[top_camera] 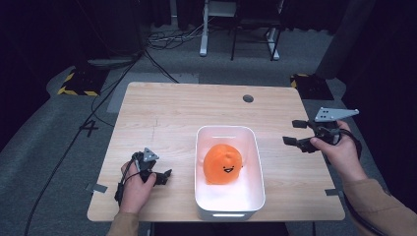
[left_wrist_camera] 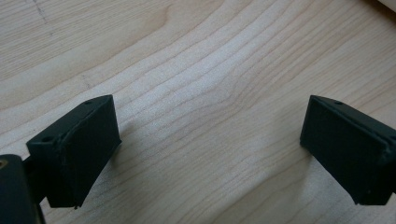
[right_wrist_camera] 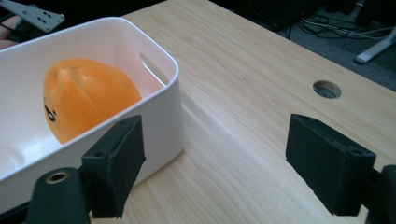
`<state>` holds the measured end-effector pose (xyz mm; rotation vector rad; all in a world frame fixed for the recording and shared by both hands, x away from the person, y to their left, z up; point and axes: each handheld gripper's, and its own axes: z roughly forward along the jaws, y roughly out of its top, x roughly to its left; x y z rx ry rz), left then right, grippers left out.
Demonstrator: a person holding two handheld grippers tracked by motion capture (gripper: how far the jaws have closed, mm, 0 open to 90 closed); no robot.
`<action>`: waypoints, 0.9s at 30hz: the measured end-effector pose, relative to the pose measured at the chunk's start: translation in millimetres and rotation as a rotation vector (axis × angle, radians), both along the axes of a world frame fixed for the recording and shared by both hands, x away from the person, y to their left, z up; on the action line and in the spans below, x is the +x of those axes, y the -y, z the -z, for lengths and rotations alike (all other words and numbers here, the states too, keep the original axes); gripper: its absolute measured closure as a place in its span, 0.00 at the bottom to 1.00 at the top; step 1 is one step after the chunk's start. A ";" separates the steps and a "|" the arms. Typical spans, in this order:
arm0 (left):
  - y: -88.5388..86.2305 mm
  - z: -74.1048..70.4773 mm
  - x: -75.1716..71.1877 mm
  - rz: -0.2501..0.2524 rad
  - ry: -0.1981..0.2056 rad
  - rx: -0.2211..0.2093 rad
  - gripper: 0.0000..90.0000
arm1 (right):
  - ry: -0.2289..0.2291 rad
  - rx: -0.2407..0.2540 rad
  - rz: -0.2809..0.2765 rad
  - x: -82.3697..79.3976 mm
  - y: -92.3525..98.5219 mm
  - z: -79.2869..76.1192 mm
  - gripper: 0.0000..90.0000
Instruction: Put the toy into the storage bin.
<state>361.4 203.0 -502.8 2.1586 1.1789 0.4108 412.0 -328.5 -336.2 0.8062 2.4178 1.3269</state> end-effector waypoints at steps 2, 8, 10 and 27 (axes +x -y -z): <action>0.1 -0.1 0.0 -0.001 0.000 0.003 0.06 | -0.019 -0.023 0.008 0.3 6.7 3.7 0.17; 0.0 0.0 0.0 0.000 0.000 0.000 0.06 | -0.038 -0.057 0.038 -2.0 19.5 15.2 0.18; 0.0 0.0 0.0 0.000 0.000 0.000 0.06 | -0.041 -0.058 0.046 -3.8 23.6 20.0 0.18; 0.0 -0.1 0.0 0.000 -0.001 0.003 0.06 | -0.162 -0.090 0.125 -13.9 55.5 82.6 0.18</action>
